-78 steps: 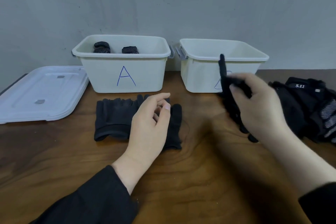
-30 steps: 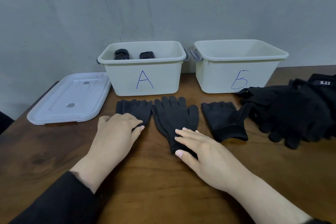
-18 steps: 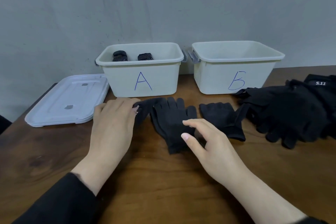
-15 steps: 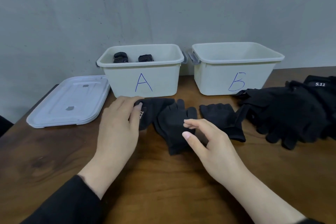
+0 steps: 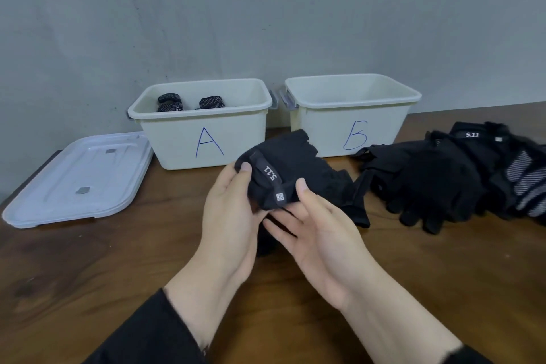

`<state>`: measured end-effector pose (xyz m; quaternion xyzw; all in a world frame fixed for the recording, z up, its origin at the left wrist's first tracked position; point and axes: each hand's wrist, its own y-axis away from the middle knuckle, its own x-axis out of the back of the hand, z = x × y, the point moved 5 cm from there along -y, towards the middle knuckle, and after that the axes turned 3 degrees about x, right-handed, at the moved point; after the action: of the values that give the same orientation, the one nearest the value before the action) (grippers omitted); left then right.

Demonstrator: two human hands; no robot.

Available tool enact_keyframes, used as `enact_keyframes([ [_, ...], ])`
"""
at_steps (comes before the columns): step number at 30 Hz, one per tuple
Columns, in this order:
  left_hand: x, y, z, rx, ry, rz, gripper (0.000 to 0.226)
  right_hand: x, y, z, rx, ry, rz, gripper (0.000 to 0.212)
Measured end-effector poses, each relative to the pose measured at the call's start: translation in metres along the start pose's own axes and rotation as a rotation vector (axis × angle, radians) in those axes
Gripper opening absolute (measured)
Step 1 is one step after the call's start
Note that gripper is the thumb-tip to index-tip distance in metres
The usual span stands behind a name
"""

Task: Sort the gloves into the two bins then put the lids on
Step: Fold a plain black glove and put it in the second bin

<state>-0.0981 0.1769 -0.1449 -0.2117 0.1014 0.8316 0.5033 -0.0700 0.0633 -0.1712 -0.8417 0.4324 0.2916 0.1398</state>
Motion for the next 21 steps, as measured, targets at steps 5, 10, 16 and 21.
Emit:
enact_keyframes([
  [5, -0.004, 0.0, -0.018, -0.064, -0.357, 0.045, 0.025, 0.035, -0.005, -0.028, 0.102, -0.009, 0.223, 0.03],
  [10, -0.023, -0.008, -0.019, -0.128, -0.546, -0.018, 0.015, 0.047, -0.025, -0.079, 0.143, 0.212, 0.236, 0.014],
  [16, -0.044, -0.03, -0.032, -0.249, -1.032, -0.076, 0.03, 0.082, -0.051, -0.128, 0.126, 0.898, 0.344, 0.017],
  [21, -0.043, -0.025, -0.05, -0.396, -1.551, -0.136, 0.038, 0.126, -0.028, -0.108, 0.074, 1.515, 0.517, 0.029],
])
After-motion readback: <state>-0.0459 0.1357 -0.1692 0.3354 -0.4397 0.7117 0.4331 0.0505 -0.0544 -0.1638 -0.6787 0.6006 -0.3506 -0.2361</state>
